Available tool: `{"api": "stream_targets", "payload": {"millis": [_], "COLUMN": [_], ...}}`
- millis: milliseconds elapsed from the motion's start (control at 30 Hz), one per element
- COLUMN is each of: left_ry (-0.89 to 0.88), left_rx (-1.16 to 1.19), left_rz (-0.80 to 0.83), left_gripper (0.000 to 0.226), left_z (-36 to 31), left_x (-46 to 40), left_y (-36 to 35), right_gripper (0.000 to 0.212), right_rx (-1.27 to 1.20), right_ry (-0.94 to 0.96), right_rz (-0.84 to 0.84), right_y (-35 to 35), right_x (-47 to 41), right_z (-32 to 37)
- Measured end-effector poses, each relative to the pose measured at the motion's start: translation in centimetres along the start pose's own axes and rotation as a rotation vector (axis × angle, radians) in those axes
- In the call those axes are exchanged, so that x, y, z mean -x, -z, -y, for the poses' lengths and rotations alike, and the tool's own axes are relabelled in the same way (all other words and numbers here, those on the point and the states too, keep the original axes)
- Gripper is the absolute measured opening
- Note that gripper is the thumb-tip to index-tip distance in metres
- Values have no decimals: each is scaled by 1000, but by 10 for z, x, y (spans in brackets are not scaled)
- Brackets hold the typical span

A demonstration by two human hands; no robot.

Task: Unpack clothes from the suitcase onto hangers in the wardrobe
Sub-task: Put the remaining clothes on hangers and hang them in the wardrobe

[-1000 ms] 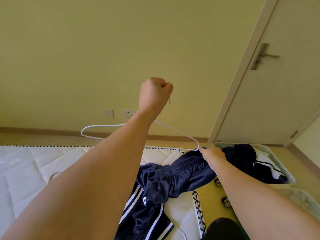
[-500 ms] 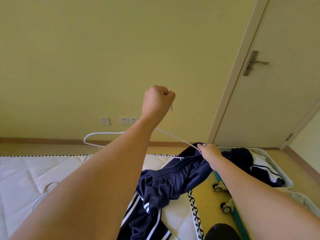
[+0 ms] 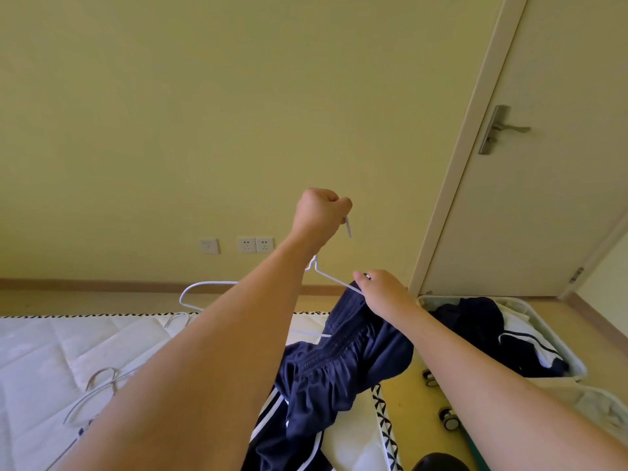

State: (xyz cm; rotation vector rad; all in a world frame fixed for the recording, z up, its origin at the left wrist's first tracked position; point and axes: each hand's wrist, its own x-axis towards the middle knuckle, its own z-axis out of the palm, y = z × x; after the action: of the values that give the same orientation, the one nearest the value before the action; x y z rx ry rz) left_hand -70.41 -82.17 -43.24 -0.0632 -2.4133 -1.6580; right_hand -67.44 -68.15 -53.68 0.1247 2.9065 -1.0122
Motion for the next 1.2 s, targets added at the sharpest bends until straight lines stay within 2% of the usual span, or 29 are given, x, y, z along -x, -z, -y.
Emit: {"api": "stream_targets", "payload": {"millis": [67, 133, 233, 333, 400, 467, 500, 533, 600, 667, 700, 767, 833, 933, 1067, 1133, 1200], "left_ry": [39, 58, 72, 131, 120, 23, -8, 2, 176, 389, 413, 308, 224, 160, 246, 303, 345], "left_rx": [-17, -8, 88, 223, 116, 19, 29, 59, 73, -133, -299, -559, -555, -540, -891, -1081, -1217], "left_rz": [39, -12, -57, -36, -57, -185, -198, -136, 221, 644, 782, 828, 842, 977, 1175, 1177, 1111], "left_gripper": [27, 26, 26, 29, 24, 14, 12, 14, 19, 19, 21, 40, 55, 54, 68, 76, 74], "left_z": [2, 4, -1, -9, -10, -10, -8, 0, 18, 43, 58, 87, 104, 114, 129, 142, 148], "left_x": [-8, -14, -12, -15, -20, -15, -8, -1, 15, 28, 32, 36, 42, 51, 61, 61, 53], "left_y": [4, 3, -8, -13, -9, 1, 6, 9, 11, 8, 3, -11, -24, -40, -50, -42, -30], "right_gripper": [45, 46, 45, 51, 52, 52, 50, 49, 59, 69, 72, 75, 75, 74, 72, 73, 75], "right_rx": [-53, -88, -68, -17, -18, -16, 2, 23, 1, -40, -50, -43, -37, -30, -15, -3, 4], "right_ry": [23, 75, 143, 169, 147, 116, 102, 92, 63, 46, 42, 34, 33, 53, 78, 79, 62], "right_rz": [-96, -146, -122, -115, -115, -127, -128, -131, -177, -201, -192, -170, -176, -209, -244, -224, -167], "right_y": [2, 6, 7, 7, 10, 16, 18, 20, 24, 29, 31, 36, 39, 44, 54, 57, 54], "right_x": [1, -2, -5, -5, -7, -11, -12, -12, -13, -13, -11, -8, -6, -3, 0, 1, 4], "right_z": [1, 5, 13, 13, 9, 4, 2, -1, -7, -10, -10, -8, -7, -6, -13, -19, -25]}}
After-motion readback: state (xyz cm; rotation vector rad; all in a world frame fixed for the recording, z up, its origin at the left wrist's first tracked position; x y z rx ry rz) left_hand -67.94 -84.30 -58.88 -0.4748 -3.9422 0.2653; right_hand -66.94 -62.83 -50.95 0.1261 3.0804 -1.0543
